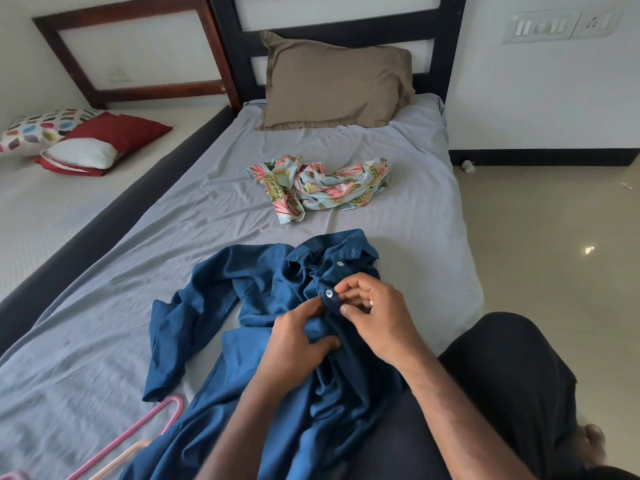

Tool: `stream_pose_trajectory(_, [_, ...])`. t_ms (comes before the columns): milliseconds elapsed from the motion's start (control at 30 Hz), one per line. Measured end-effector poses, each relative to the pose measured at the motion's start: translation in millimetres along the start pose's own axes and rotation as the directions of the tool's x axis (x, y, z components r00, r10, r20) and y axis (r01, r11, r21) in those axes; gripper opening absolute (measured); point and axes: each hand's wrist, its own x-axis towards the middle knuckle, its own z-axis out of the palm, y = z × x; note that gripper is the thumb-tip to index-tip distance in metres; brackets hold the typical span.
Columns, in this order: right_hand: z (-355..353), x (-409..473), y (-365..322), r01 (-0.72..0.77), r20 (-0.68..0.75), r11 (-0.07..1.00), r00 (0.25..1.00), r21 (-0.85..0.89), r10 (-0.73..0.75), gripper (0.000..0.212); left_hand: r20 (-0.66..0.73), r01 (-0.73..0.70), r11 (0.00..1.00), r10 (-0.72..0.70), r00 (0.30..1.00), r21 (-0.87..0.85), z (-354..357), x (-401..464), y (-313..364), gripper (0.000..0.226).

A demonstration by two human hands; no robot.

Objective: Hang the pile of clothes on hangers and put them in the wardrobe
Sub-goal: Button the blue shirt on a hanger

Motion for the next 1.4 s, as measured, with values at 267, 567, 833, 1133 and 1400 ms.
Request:
stream_pose_trajectory(267, [2, -8, -5, 0.029, 0.151, 0.993, 0.988, -0.116, -0.011, 0.040, -0.184, -0.033, 0.993, 0.053, 0.981, 0.110, -15, 13, -11, 0.023])
stream_pose_trajectory(567, [-12, -2, 2, 0.057, 0.037, 0.936, 0.998, -0.348, -0.047, 0.012, -0.059, -0.002, 0.999, 0.000, 0.998, -0.040, -98, 44, 1, 0.012])
stream_pose_trajectory(833, [-40, 41, -19, -0.100, 0.274, 0.962, 0.946, -0.252, 0.171, 0.007, 0.218, -0.001, 0.967, -0.056, 0.974, 0.253, -161, 82, 3, 0.016])
stream_pose_trajectory(1133, [-67, 107, -91, 0.224, -0.347, 0.912, 0.872, -0.344, -0.345, 0.020, -0.568, -0.244, 0.957, 0.291, 0.770, 0.160, -155, 121, 82, 0.018])
stream_pose_trajectory(1400, [-7, 25, -5, -0.166, -0.351, 0.982, 0.928, -0.090, 0.125, 0.038, -0.375, -0.140, 0.963, 0.045, 0.926, -0.230, -51, 35, 34, 0.017])
